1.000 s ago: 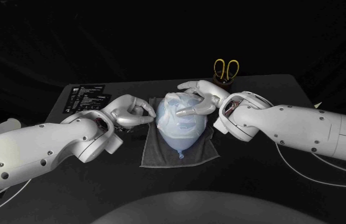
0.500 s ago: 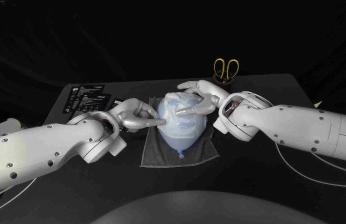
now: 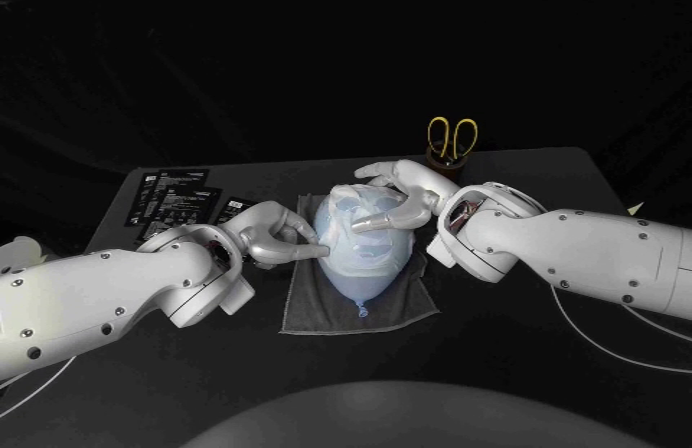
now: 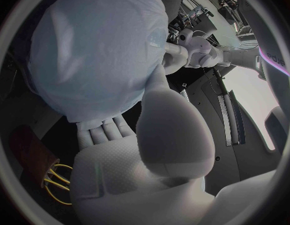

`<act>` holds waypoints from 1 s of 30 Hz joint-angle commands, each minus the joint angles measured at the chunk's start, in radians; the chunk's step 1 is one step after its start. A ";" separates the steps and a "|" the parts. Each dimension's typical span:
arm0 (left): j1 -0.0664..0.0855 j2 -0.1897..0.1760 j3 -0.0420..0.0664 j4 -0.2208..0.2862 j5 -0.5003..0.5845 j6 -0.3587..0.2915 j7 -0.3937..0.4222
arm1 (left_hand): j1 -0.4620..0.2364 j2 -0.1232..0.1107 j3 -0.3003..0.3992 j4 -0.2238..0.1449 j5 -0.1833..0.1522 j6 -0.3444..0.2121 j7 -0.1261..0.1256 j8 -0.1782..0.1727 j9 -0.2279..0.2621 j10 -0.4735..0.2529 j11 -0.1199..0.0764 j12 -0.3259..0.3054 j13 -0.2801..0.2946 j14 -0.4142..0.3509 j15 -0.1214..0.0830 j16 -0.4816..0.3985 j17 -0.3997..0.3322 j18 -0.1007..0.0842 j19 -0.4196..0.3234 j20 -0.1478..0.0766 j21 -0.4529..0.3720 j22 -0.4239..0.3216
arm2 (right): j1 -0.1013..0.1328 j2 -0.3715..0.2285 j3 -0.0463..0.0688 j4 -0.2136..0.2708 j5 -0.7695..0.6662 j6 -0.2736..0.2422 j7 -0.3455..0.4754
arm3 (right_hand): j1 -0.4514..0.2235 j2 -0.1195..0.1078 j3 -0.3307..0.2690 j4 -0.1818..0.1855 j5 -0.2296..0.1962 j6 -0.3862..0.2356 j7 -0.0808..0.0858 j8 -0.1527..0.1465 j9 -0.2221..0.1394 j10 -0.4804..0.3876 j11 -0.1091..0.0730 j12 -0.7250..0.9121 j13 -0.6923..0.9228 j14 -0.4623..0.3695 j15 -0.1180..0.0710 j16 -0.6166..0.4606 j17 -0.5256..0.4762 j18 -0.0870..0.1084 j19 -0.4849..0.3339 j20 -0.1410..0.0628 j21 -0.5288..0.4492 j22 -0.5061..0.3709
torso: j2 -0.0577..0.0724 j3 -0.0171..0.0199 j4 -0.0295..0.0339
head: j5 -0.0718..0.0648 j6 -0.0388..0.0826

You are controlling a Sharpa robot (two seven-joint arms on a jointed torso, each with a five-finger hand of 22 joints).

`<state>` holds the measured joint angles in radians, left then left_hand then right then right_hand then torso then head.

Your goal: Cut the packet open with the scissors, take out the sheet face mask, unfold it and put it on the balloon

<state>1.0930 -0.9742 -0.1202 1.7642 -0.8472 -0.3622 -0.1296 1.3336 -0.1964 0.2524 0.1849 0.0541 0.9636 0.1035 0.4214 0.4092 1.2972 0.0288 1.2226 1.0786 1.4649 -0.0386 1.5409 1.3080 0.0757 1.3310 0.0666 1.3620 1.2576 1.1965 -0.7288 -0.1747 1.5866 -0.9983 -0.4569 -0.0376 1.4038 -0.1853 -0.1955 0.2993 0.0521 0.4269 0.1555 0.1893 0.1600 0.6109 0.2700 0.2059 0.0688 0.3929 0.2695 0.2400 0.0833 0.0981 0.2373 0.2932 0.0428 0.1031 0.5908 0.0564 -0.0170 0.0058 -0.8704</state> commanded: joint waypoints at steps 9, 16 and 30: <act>-0.001 0.007 0.000 0.004 0.080 -0.031 0.121 | 0.153 0.095 0.160 -0.047 -0.005 0.057 -0.023 0.001 -0.013 0.052 -0.025 0.043 0.062 0.099 -0.016 0.021 0.237 -0.001 0.027 -0.014 0.023 0.032 | -0.007 -0.001 -0.006 0.001 -0.007 0.032 -0.017 | -0.002 0.007 0.007 -0.001 -0.001 0.011 0.145 0.004 0.001 0.003 0.002 0.008 0.001 -0.006 0.000 0.007 0.001 -0.014 -0.003 0.000 0.001 0.001 | 0.000 0.0007 0.0000 | 0.001 -0.002; -0.001 -0.002 0.000 0.005 0.150 -0.037 0.182 | 0.105 0.064 0.303 -0.071 -0.006 0.051 -0.024 0.035 0.019 0.080 -0.025 0.052 0.085 0.101 -0.016 0.024 0.245 -0.005 0.035 -0.017 0.034 0.048 | -0.007 -0.001 -0.006 0.000 -0.007 0.032 -0.018 | -0.002 0.007 0.007 -0.001 -0.001 0.011 0.145 0.004 0.001 0.003 0.002 0.008 0.001 -0.006 0.000 0.007 0.001 -0.014 -0.003 0.000 0.001 0.001 | 0.000 0.0005 -0.0001 | 0.000 -0.002; -0.001 -0.044 0.000 0.012 0.253 0.105 0.158 | 0.003 0.012 0.487 -0.155 -0.004 0.055 -0.028 0.078 0.054 0.100 -0.031 0.063 0.114 0.104 -0.020 0.028 0.258 -0.004 0.032 -0.020 0.036 0.051 | -0.007 -0.001 -0.006 -0.004 -0.007 0.031 -0.020 | -0.002 0.007 0.008 -0.001 -0.001 0.012 0.145 0.004 0.002 0.004 0.002 0.008 0.001 -0.006 0.000 0.007 0.001 -0.014 -0.003 0.000 0.001 0.001 | -0.001 0.0006 0.0002 | 0.002 -0.002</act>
<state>1.0914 -1.0159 -0.1209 1.7721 -0.6556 -0.3320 0.0265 1.3435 -0.1849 0.7265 0.0396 0.0444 1.0137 0.0809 0.4876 0.3986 1.3887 -0.0016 1.2816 1.1907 1.4659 -0.0499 1.5654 1.3080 0.0757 1.3618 0.0502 1.3930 1.3077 1.1964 -0.7300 -0.1744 1.5844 -0.9979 -0.4580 -0.0386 1.4038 -0.1853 -0.1926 0.2964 0.0521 0.4338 0.1559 0.1893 0.1609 0.6106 0.2697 0.2106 0.0691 0.3929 0.2695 0.2441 0.0832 0.0981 0.2373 0.2932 0.0428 0.1029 0.5901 0.0569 -0.0170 0.0070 -0.8728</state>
